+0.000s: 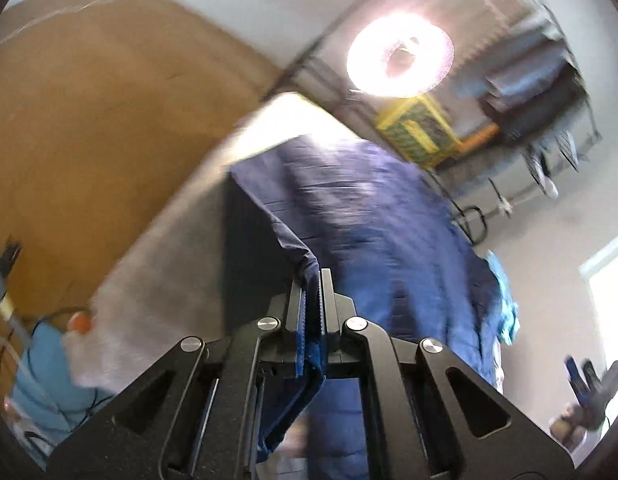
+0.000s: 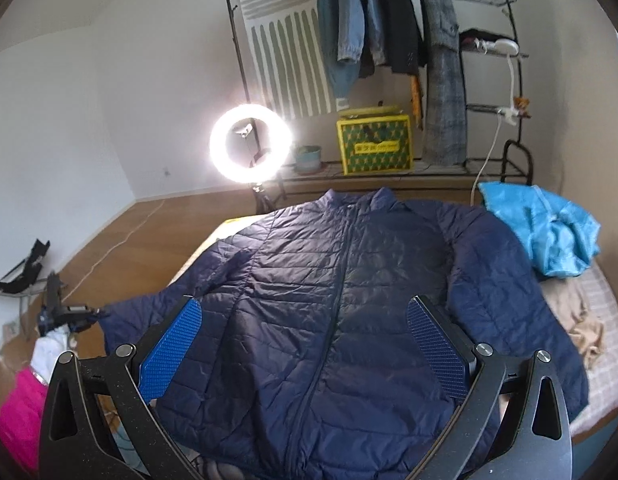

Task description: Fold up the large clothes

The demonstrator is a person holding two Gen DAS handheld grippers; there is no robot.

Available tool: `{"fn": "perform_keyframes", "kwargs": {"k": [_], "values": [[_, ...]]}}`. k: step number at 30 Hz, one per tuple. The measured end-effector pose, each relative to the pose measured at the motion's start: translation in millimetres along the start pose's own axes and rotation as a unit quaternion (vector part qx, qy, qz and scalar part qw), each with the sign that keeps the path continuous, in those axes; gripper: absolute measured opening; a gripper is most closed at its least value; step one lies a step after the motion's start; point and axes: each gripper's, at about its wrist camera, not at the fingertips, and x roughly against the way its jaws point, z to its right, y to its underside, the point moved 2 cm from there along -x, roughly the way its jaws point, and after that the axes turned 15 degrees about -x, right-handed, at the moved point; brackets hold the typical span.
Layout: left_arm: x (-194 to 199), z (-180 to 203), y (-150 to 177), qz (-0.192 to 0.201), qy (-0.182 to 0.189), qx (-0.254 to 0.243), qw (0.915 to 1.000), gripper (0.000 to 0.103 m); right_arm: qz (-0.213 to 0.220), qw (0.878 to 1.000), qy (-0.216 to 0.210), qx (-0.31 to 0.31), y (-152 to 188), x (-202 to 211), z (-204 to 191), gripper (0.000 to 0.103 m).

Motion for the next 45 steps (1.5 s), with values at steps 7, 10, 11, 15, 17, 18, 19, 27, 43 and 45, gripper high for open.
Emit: {"fn": "perform_keyframes", "kwargs": {"k": [7,10,11,15,17,18,19,27,43,45], "values": [[-63,120,-39,-0.022,0.081,-0.079,0.9933,0.002,-0.026,0.999,-0.016,0.014,-9,-50,9,0.101],[-105,163,-46,-0.043,0.103,-0.101,0.9887,0.002,-0.042,0.999,-0.020,0.022,-10,-70,13,0.097],[-123,176,-46,-0.053,0.112,-0.102,0.9871,0.002,-0.049,0.998,-0.021,0.024,-10,-77,14,0.096],[-175,206,-42,-0.086,0.135,-0.092,0.9828,0.002,-0.083,0.996,-0.031,0.024,-6,-101,23,0.092],[-199,216,-41,-0.100,0.142,-0.085,0.9811,0.002,-0.100,0.994,-0.033,0.022,-2,-113,27,0.090],[-212,219,-38,-0.110,0.144,-0.083,0.9801,0.002,-0.110,0.993,-0.037,0.023,1,-119,28,0.087],[-224,222,-35,-0.120,0.143,-0.081,0.9791,0.002,-0.119,0.992,-0.040,0.023,3,-125,30,0.087],[-256,228,-24,-0.186,0.126,-0.100,0.9695,0.018,-0.212,0.974,-0.066,-0.040,22,-194,41,0.087],[-106,69,-50,-0.066,-0.091,-0.169,0.9791,0.022,-0.325,0.938,-0.043,-0.109,55,-305,29,0.032],[-102,47,-50,-0.062,-0.101,-0.152,0.9812,0.022,-0.340,0.934,-0.046,-0.096,55,-315,24,0.006]]}}
